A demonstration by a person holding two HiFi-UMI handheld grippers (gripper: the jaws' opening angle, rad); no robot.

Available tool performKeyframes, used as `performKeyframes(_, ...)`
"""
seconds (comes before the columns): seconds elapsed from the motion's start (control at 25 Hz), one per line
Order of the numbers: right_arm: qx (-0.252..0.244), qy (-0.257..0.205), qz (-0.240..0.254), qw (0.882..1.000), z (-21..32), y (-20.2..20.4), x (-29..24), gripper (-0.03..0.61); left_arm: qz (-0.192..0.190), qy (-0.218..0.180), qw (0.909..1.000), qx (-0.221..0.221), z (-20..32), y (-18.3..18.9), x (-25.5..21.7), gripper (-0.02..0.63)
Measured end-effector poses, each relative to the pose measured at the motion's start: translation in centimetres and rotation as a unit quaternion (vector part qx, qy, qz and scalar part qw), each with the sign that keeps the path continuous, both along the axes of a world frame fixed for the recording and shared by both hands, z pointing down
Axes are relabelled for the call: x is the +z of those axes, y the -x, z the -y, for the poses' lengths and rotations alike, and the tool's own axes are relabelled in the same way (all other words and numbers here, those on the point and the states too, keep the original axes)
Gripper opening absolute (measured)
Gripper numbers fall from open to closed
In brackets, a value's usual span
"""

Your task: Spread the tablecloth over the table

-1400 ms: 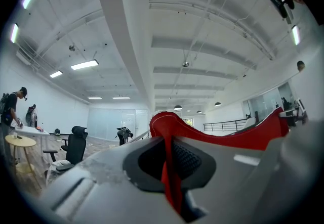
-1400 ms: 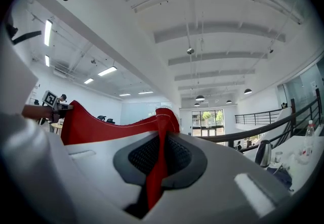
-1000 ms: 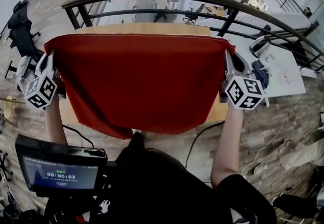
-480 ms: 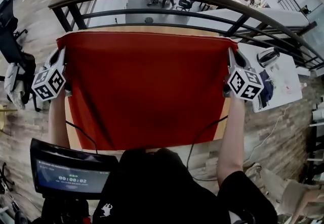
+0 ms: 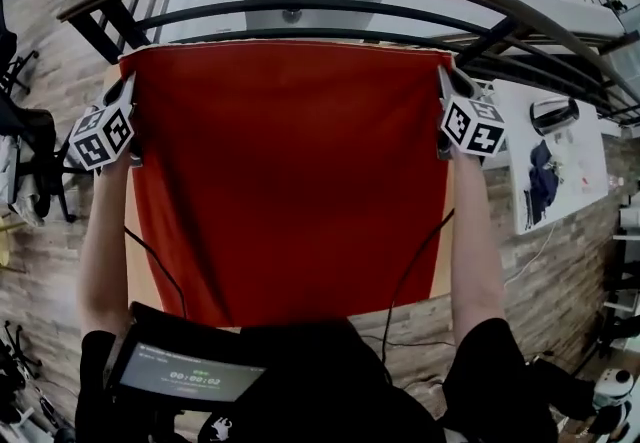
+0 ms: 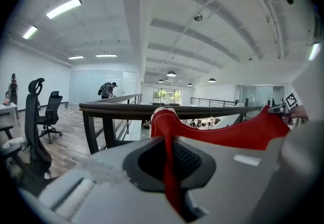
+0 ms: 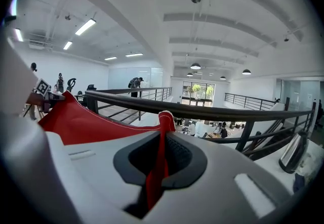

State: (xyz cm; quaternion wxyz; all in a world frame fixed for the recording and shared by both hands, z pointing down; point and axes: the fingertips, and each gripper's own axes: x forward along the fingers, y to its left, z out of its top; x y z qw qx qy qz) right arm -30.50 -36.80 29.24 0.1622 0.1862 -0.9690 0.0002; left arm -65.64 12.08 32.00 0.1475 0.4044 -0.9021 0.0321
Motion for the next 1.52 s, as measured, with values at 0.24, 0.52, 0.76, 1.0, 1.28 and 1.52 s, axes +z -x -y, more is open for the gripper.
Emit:
performKeyframes(0.24, -0.022, 0.029, -0.045, 0.998, 5.0, 8.3, 7.3, 0.012, -0.005, 0.070, 0.9975, 0.009, 3.7, 7.1, 6.4, 0.009)
performKeyframes(0.52, -0.056, 0.025, -0.108, 0.992, 9.3, 18.4, 16.0, 0.014, -0.013, 0.134, 0.9909, 0.005, 7.5, 14.8, 14.8, 0.009)
performKeyframes(0.76, -0.053, 0.021, -0.119, 0.991, 11.2, 21.9, 20.2, 0.015, -0.018, 0.133, 0.9908, -0.014, 8.3, 18.2, 18.4, 0.009)
performKeyframes(1.0, -0.037, -0.060, -0.125, 0.990, 14.4, 27.3, 17.8, 0.015, 0.031, 0.172, 0.9846, -0.013, 12.5, 22.7, 16.3, 0.011)
performKeyframes(1.28, -0.027, -0.027, -0.125, 0.991, 14.6, 28.9, 19.1, 0.026, 0.008, 0.174, 0.9847, -0.002, 14.8, 23.2, 17.8, 0.180)
performKeyframes(1.52, -0.064, 0.009, -0.131, 0.989, 12.0, 27.2, 20.2, 0.313, -0.001, 0.186, 0.9813, 0.050, 16.2, 20.3, 18.6, 0.410)
